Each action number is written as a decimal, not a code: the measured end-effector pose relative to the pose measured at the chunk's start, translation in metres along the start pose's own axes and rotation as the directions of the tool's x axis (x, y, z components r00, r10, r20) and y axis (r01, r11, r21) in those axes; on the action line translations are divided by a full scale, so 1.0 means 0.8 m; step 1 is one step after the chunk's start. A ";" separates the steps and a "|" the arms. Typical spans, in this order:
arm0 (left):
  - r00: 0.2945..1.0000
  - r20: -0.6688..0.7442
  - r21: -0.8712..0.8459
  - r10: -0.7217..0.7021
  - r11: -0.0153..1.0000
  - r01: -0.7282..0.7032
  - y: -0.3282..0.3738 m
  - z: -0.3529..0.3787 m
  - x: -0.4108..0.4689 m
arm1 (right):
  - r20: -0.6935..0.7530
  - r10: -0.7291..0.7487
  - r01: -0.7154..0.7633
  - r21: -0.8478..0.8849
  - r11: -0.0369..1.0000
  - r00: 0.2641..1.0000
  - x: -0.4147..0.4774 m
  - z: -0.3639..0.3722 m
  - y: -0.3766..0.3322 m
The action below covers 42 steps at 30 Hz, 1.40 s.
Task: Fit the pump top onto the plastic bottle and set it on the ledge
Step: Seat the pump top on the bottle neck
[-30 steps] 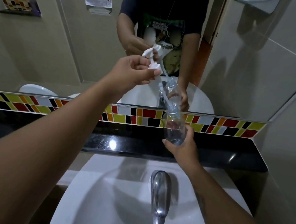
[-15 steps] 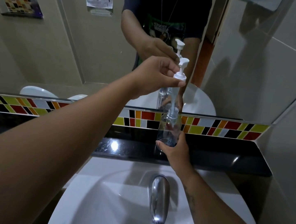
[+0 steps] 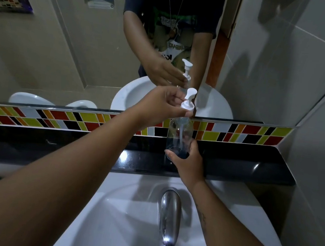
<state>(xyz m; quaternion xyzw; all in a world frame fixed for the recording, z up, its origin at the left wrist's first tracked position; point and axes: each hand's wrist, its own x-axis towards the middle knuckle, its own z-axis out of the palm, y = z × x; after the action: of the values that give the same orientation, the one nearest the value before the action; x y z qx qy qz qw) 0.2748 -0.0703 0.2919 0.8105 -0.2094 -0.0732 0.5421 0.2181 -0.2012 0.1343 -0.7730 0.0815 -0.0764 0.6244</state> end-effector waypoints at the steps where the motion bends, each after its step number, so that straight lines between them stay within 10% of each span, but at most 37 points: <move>1: 1.000 -0.006 -0.009 -0.004 1.000 0.004 -0.006 0.003 -0.001 | 0.000 0.002 -0.002 -0.001 1.000 1.000 0.000 0.000 0.000; 22: 0.982 -0.190 -0.138 -0.003 0.990 -0.024 -0.050 0.028 -0.011 | -0.008 0.039 -0.040 -0.030 0.999 0.999 0.000 0.001 -0.003; 42: 0.995 -0.020 -0.012 -0.097 0.995 0.097 -0.094 0.029 -0.017 | 0.095 0.119 -0.096 -0.220 0.971 0.988 0.008 -0.003 0.010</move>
<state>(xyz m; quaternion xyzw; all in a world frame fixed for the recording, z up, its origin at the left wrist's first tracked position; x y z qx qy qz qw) 0.2741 -0.0602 0.2128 0.8175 -0.1637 -0.0924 0.5443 0.2237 -0.2065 0.1272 -0.8334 0.0973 0.0087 0.5439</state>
